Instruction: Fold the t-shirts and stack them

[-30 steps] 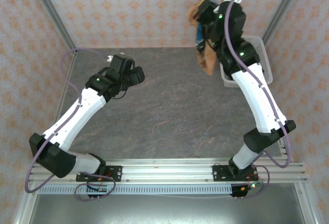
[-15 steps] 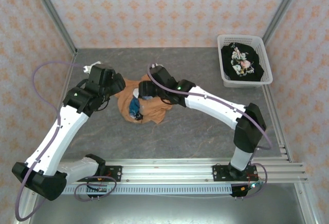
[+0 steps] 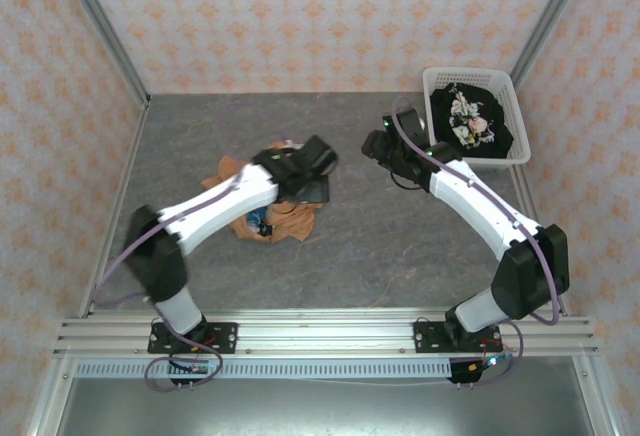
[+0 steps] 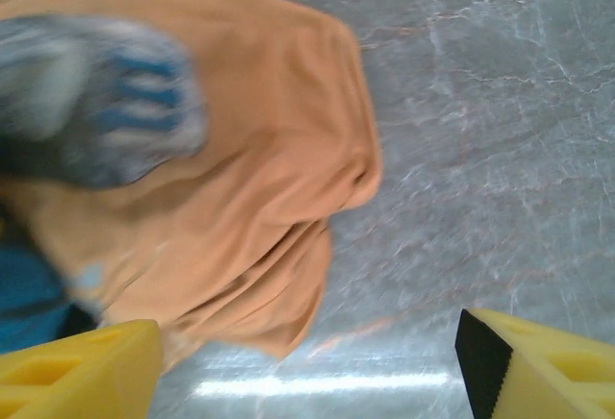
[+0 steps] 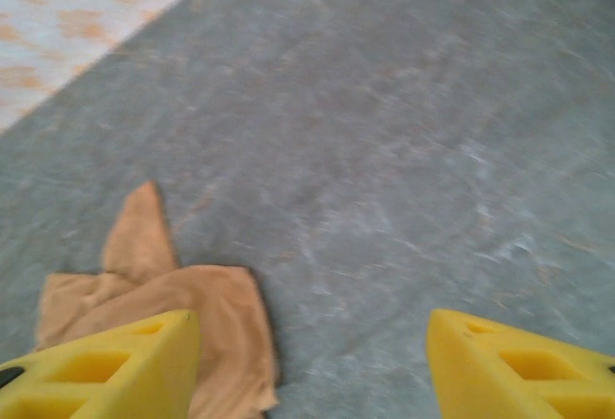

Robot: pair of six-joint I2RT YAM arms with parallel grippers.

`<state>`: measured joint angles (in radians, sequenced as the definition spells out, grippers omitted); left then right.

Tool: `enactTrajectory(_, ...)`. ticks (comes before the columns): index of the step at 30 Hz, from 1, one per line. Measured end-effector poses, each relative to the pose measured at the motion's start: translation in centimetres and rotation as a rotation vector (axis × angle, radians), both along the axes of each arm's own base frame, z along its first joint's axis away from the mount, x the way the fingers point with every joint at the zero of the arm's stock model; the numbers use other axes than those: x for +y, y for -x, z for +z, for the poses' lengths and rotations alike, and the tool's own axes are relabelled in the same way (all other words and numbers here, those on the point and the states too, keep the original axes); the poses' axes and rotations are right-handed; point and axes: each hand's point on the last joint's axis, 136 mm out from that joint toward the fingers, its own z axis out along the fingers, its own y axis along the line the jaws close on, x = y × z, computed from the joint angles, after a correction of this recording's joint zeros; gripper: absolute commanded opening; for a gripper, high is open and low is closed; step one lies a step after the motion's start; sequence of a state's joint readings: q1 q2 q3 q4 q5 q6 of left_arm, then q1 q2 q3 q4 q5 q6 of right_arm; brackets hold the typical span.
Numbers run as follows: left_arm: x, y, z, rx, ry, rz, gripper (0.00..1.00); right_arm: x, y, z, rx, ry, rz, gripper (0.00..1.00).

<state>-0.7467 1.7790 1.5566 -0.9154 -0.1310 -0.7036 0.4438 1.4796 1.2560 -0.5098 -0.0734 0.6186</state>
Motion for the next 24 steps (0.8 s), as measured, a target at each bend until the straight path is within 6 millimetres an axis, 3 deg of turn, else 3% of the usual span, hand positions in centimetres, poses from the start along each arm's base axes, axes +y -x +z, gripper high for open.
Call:
enactTrajectory(2,-2.2,-1.4,-2.4,0.02,-0.075,-0.018,0.79,-1.6,0.5,-0.8,0.035,0.001,-0.046,0.63)
enactTrajectory(4,-2.8,-1.8,-5.2,0.059,-0.147,-0.026,0.78,-3.0,1.0,-0.6,0.046,-0.009,-0.087,0.63)
enactTrajectory(7,-1.9,-1.2,-9.8,0.153,-0.257,-0.028,0.73,-4.4,1.4,1.1,0.014,-0.037,-0.131,0.63)
enactTrajectory(10,-1.0,-0.9,-12.1,0.204,-0.321,-0.028,0.69,-5.0,1.9,2.8,-0.024,-0.059,-0.146,0.63)
enactTrajectory(15,-1.3,-2.2,-11.3,0.157,-0.343,-0.044,0.56,-5.4,2.6,3.7,-0.043,-0.074,-0.152,0.63)
enactTrajectory(19,-1.4,-3.6,-11.4,0.128,-0.367,-0.057,0.44,-5.7,3.3,2.9,-0.023,-0.074,-0.157,0.62)
enactTrajectory(23,-1.0,-4.4,-12.1,0.124,-0.397,-0.067,0.43,-5.7,3.8,1.9,0.002,-0.07,-0.158,0.61)
enactTrajectory(24,-0.9,-4.6,-12.2,0.124,-0.4,-0.069,0.35,-5.7,3.8,1.8,0.007,-0.071,-0.158,0.61)
